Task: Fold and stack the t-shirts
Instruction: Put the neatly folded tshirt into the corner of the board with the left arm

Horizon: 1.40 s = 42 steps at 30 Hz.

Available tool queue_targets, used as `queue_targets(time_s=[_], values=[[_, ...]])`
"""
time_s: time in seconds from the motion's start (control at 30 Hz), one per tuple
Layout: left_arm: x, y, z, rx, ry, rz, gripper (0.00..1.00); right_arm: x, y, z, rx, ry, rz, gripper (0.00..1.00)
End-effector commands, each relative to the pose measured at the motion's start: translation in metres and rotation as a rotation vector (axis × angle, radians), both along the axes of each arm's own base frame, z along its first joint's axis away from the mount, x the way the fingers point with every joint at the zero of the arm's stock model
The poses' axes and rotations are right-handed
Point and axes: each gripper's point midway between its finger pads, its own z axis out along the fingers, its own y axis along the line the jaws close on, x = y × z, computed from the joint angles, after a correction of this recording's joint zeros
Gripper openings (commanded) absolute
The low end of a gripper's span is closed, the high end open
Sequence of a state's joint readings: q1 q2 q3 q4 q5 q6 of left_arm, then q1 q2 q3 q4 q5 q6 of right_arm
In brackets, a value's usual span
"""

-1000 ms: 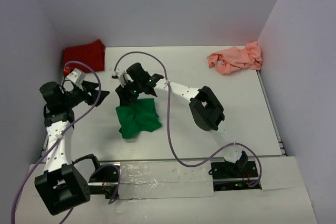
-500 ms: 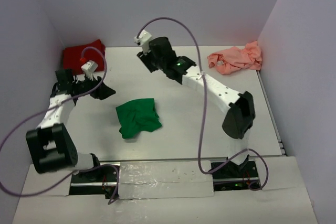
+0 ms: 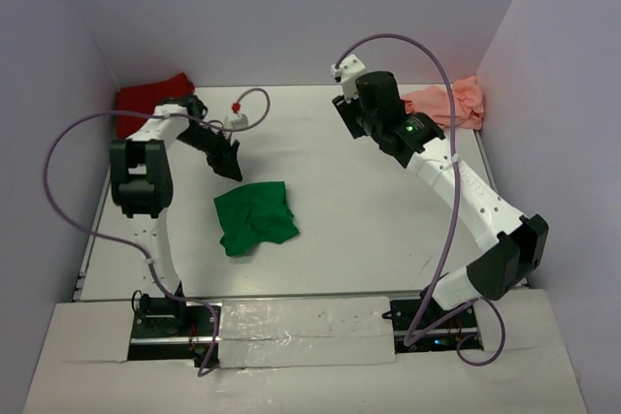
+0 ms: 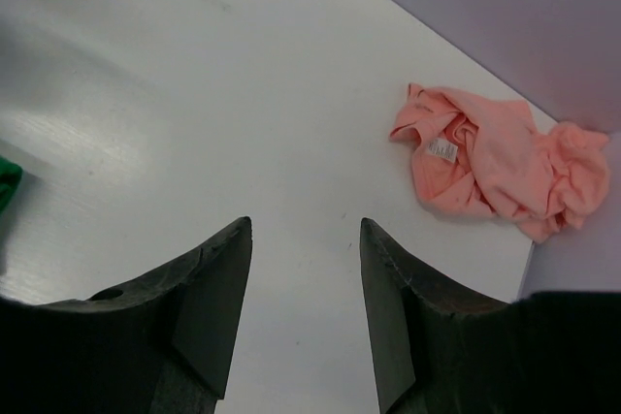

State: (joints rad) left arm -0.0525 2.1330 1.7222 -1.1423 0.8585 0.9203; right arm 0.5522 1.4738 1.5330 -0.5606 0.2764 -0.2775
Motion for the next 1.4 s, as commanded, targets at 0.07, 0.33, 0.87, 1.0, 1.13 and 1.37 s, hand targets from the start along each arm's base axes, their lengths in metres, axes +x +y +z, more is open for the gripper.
queue_targets(time_s=[0.07, 0.33, 0.87, 1.0, 1.13, 1.37], values=[[-0.037, -0.008, -0.050, 0.188, 0.204, -0.200, 0.74, -0.015, -0.027, -0.006, -0.007, 0.007, -0.059, 0.56], [-0.046, -0.010, -0.058, 0.232, 0.230, -0.230, 0.74, -0.011, -0.043, -0.026, -0.013, 0.048, -0.098, 0.56], [-0.095, -0.025, -0.054, 0.134, 0.345, -0.250, 0.01, -0.004, -0.055, -0.013, -0.010, -0.012, -0.126, 0.55], [-0.071, -0.035, -0.047, 0.053, 0.313, -0.201, 0.00, -0.008, -0.059, -0.018, -0.010, -0.007, -0.128, 0.55], [-0.018, -0.032, -0.028, -0.084, 0.259, -0.064, 0.00, -0.011, -0.060, -0.019, -0.001, -0.016, -0.132, 0.55], [0.070, -0.013, -0.010, -0.117, 0.116, 0.147, 0.00, -0.017, -0.065, -0.026, 0.005, -0.011, -0.149, 0.55]])
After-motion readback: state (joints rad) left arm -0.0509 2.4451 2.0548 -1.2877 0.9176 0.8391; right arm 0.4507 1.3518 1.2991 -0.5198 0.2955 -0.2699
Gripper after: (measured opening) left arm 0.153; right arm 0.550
